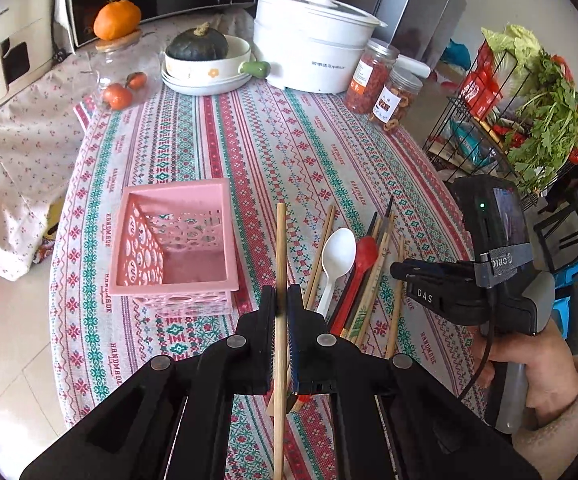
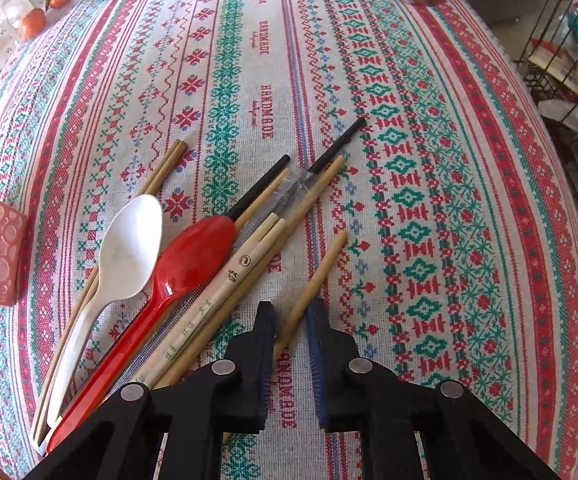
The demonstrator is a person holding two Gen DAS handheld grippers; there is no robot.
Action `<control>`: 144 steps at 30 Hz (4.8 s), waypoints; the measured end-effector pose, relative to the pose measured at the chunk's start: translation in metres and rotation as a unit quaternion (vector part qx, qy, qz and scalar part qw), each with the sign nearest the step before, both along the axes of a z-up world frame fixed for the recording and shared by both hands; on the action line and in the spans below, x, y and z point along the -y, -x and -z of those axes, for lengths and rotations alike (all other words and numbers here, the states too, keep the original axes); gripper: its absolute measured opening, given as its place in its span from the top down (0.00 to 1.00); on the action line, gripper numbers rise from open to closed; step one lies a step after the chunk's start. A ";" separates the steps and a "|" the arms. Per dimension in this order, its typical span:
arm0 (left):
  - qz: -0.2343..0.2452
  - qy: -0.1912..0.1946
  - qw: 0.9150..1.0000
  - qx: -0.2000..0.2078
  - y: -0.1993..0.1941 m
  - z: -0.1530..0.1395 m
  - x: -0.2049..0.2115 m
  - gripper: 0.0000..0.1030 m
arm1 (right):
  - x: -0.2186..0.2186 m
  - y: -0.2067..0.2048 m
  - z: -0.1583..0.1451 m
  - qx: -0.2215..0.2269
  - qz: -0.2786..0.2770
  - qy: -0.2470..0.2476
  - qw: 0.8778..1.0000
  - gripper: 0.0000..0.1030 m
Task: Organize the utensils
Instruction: 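Lift both chopsticks and lower them into the pink basket with both tools, then open both tools to release the chopsticks in the basket, then move the left tool to the white spoon and close on it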
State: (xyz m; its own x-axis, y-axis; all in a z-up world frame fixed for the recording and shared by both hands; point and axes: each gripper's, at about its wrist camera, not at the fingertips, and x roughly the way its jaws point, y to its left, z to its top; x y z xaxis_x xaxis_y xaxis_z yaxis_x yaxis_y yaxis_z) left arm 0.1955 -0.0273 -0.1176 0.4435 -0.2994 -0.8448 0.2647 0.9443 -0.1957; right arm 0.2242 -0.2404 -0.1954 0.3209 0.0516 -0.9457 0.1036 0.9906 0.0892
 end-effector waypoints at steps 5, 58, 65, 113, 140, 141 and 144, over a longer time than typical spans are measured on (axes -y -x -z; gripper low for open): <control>-0.016 0.018 0.999 0.040 0.018 -0.011 -0.017 0.95 | 0.023 0.009 -0.014 0.021 0.028 -0.060 0.998 0.95; -0.105 0.037 0.969 0.222 -0.030 -0.064 -0.094 0.94 | -0.104 0.037 -0.204 0.327 -0.111 -0.141 0.928 0.95; -0.103 0.043 0.975 0.192 -0.045 -0.052 -0.094 0.94 | -0.125 0.014 -0.174 0.267 -0.125 -0.112 0.949 0.95; -0.012 -0.004 0.996 0.088 0.035 -0.035 -0.020 0.10 | 0.005 0.052 -0.116 0.197 -0.040 0.014 0.980 0.00; 0.034 -0.001 0.999 -0.030 -0.036 0.052 0.090 0.23 | 0.081 0.056 -0.072 0.099 0.044 0.008 0.994 0.00; 0.039 -0.011 0.999 -0.022 -0.040 0.054 0.095 0.27 | 0.082 0.056 -0.071 0.096 0.046 0.005 0.994 0.00; 0.065 -0.034 0.997 -0.013 -0.048 0.060 0.107 0.42 | 0.087 0.055 -0.069 0.091 0.054 -0.002 0.994 0.00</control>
State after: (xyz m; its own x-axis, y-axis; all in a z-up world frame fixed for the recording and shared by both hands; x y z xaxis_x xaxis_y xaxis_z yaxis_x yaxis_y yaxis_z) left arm 0.2430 -0.1341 -0.1778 0.3830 -0.2951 -0.8754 0.3822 0.9133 -0.1407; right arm 0.1696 -0.3273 -0.1264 0.4898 0.0101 -0.8718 0.1920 0.9741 0.1192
